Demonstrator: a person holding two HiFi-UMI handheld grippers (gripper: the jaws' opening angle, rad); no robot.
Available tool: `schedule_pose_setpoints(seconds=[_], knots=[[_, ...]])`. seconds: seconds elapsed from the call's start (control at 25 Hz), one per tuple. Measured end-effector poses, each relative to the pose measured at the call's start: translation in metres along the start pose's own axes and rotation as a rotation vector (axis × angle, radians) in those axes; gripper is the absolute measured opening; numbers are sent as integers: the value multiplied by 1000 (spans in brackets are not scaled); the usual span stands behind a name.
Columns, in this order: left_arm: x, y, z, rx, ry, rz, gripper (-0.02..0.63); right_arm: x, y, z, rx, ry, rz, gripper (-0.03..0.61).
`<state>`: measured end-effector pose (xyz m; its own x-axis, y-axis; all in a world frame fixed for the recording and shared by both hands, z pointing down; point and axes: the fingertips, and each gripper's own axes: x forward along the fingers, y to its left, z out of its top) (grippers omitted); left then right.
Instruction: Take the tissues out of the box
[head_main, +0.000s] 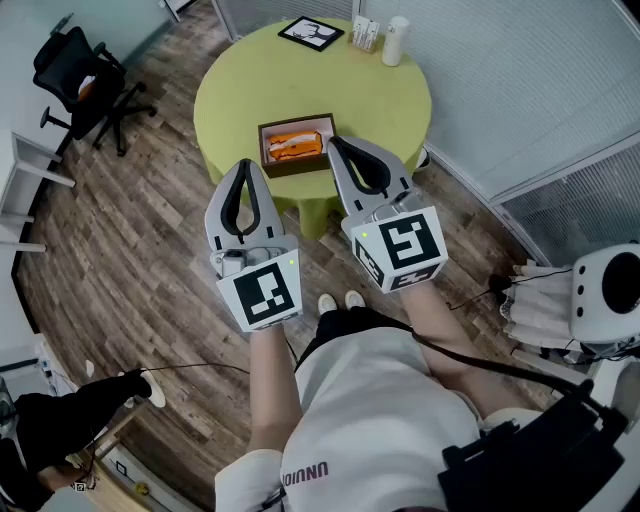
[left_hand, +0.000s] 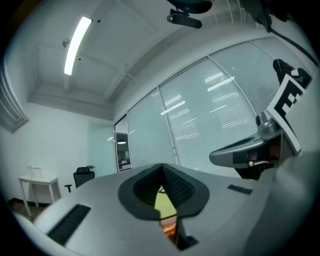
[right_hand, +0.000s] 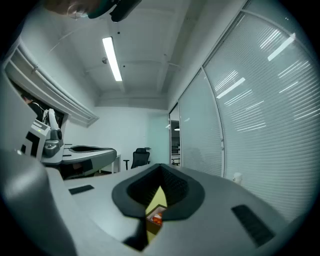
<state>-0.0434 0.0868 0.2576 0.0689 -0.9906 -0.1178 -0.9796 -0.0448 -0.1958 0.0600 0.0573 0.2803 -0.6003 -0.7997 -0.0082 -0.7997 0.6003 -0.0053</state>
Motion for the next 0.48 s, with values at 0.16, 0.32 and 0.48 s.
schedule_pose_setpoints(seconds=[0.16, 0.32, 0.48], knots=[[-1, 3, 1, -3, 3, -1, 11, 1, 3, 3, -2, 0, -2, 18], [-2, 5, 2, -5, 3, -2, 11, 1, 5, 3, -2, 3, -2, 18], [-6, 8, 2, -6, 0, -4, 11, -1, 9, 3, -2, 3, -8, 18]])
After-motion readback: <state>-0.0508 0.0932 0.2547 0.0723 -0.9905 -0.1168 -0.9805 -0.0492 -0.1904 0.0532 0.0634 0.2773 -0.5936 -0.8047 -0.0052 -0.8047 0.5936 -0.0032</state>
